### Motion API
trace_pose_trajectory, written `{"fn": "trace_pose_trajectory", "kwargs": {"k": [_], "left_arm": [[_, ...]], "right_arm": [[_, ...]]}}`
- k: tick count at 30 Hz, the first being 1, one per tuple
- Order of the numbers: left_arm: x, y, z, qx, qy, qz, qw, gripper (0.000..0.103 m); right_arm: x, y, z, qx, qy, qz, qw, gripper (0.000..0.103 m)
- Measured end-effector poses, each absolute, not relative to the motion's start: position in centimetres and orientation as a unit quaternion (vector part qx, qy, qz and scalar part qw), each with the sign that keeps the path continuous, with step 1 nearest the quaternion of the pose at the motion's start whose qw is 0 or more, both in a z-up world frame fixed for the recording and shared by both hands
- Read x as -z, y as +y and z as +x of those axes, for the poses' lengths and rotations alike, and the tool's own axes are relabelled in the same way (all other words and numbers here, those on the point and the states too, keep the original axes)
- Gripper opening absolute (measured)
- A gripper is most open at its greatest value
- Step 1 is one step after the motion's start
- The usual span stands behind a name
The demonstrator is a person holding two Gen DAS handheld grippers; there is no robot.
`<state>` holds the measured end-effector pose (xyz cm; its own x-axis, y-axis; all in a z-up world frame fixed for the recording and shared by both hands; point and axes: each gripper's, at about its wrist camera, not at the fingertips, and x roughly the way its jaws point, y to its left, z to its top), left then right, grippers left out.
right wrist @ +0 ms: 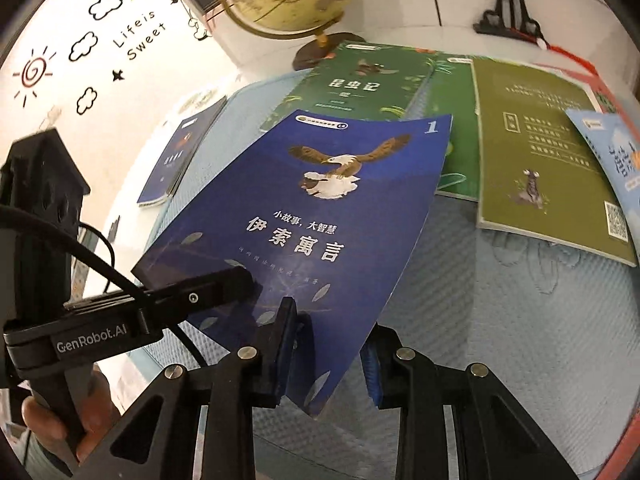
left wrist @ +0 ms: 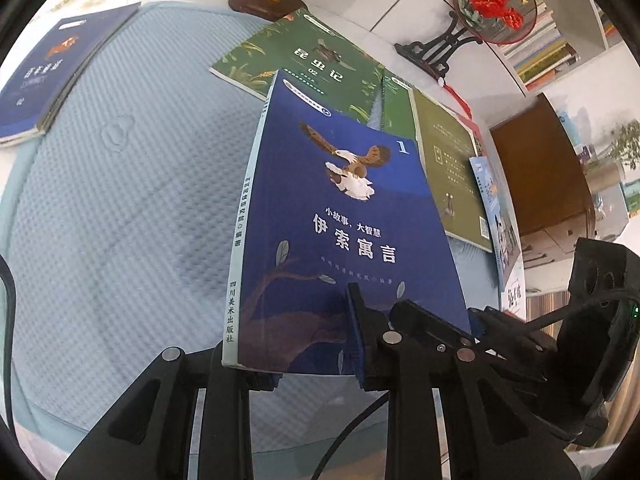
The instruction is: Organize books
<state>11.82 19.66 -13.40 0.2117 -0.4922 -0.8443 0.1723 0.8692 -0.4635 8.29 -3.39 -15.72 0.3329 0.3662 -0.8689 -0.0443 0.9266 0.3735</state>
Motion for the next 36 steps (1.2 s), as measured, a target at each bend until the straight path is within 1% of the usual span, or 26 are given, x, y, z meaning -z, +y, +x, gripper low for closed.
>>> {"fn": "trace_pose_trajectory", "kwargs": {"k": [2, 6, 11, 15, 20, 29, 36], "left_arm": [[13.1, 20.2, 11.7, 0.223, 0.588, -0.129, 0.767, 0.022], [11.6, 21.3, 11.7, 0.244, 0.57, -0.121, 0.775, 0.021], [10.0, 22.7, 12.2, 0.265, 0.555, -0.112, 0.78, 0.021], [9.4, 24.7, 12.9, 0.27, 0.549, -0.146, 0.778, 0.021], [7.7, 27.2, 13.8, 0.27, 0.524, -0.158, 0.792, 0.021], [3.6, 34.8, 16.0, 0.245, 0.484, -0.17, 0.823, 0.021], [3.1, 41.0, 19.9, 0.208, 0.466, -0.178, 0.841, 0.021]], "right_arm": [[15.7, -2.7, 7.9, -0.128, 0.561, 0.131, 0.807, 0.029], [14.5, -0.4, 7.4, -0.131, 0.547, 0.075, 0.823, 0.029], [13.4, 1.4, 7.7, -0.145, 0.544, 0.077, 0.823, 0.029], [12.2, 3.3, 8.3, -0.137, 0.528, 0.052, 0.836, 0.029], [10.4, 5.9, 9.2, -0.139, 0.51, 0.032, 0.848, 0.029], [7.3, 11.9, 12.5, -0.169, 0.472, 0.017, 0.865, 0.029], [6.7, 18.4, 17.4, -0.203, 0.454, -0.006, 0.868, 0.03]]}}
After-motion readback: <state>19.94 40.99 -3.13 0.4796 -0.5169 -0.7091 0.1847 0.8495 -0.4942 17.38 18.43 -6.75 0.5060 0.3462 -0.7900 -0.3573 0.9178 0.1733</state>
